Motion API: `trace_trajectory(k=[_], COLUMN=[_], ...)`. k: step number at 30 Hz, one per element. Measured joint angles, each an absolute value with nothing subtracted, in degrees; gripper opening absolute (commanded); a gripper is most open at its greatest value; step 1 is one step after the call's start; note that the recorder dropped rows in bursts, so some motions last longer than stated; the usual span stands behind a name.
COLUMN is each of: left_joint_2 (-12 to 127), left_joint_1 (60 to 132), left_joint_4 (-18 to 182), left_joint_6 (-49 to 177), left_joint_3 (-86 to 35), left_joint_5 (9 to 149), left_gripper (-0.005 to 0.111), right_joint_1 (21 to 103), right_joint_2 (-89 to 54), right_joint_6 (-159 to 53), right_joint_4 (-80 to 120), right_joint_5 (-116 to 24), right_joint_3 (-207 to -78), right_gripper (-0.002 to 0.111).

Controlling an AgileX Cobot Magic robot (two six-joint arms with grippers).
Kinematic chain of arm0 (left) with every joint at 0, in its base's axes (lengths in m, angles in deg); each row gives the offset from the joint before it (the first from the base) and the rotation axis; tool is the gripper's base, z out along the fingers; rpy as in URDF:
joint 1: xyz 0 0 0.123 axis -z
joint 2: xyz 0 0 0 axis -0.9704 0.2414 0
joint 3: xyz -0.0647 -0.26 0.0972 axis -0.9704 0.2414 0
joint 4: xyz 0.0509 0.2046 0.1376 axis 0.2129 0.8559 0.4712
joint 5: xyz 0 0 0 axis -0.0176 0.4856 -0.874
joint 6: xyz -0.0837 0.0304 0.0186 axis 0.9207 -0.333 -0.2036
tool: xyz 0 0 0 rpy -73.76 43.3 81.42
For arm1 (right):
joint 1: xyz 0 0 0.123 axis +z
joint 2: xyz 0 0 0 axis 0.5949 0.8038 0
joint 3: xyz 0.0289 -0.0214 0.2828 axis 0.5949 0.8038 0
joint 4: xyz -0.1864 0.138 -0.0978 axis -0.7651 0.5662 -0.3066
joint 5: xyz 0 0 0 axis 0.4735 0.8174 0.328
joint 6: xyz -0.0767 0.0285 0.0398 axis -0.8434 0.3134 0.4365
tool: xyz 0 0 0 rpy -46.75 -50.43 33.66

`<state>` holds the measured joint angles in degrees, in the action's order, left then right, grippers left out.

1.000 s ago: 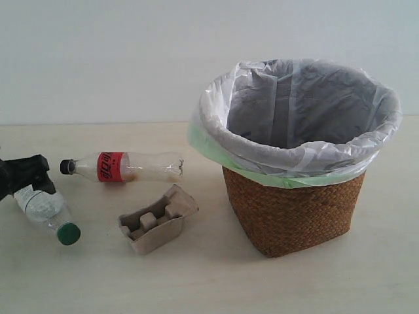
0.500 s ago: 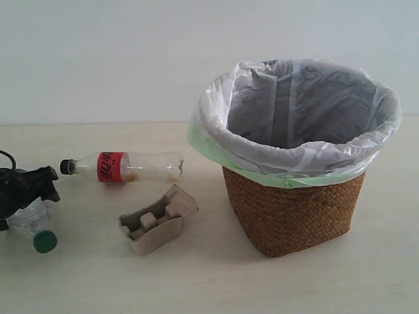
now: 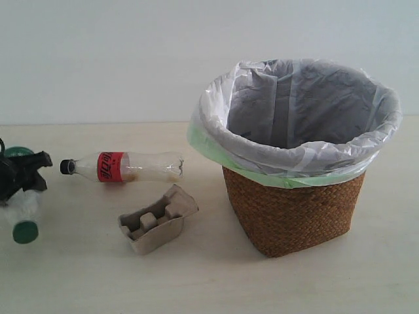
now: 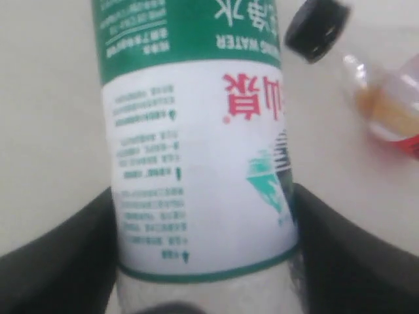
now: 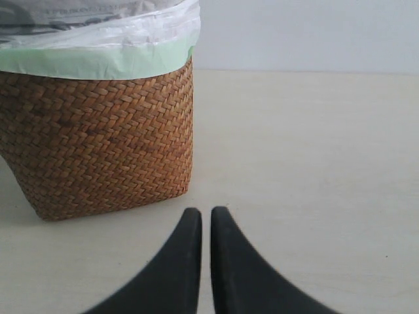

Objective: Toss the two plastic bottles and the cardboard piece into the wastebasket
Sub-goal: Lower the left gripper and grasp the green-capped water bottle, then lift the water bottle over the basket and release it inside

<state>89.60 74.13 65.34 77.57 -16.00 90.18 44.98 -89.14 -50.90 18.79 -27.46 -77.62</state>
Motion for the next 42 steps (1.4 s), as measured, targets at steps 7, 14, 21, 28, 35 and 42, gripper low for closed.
trace_trajectory(k=[7, 14, 21, 28, 35, 42], left_joint_2=[78.7, 71.3, 67.4, 66.8, 70.2, 79.3], left_joint_1=[74.1, 74.1, 74.1, 74.1, 74.0, 81.7], left_joint_4=[72.5, 89.0, 115.4, 119.8, 95.1, 22.1], left_joint_6=[68.4, 70.4, 79.5, 82.6, 73.9, 25.3], left_joint_3=[-24.3, -37.4, -42.1, -42.2, -39.8, -42.9], left_joint_5=[102.1, 119.2, 132.6, 134.5, 127.6, 127.1], left_gripper=[0.004, 0.004, 0.004, 0.004, 0.004, 0.032], right_joint_1=[45.0, 45.0, 45.0, 45.0, 45.0, 45.0], right_joint_2=[-89.1, -89.1, -89.1, -89.1, -89.1, -89.1], right_joint_6=[-50.9, -50.9, -50.9, -50.9, -50.9, -50.9], right_joint_4=[18.8, 18.8, 18.8, 18.8, 18.8, 18.8], right_joint_5=[-27.5, -27.5, -27.5, -27.5, -27.5, -27.5], right_joint_3=[-77.6, -77.6, -77.6, -77.6, -77.6, -77.6], right_gripper=[0.002, 0.002, 0.002, 0.002, 0.002, 0.002])
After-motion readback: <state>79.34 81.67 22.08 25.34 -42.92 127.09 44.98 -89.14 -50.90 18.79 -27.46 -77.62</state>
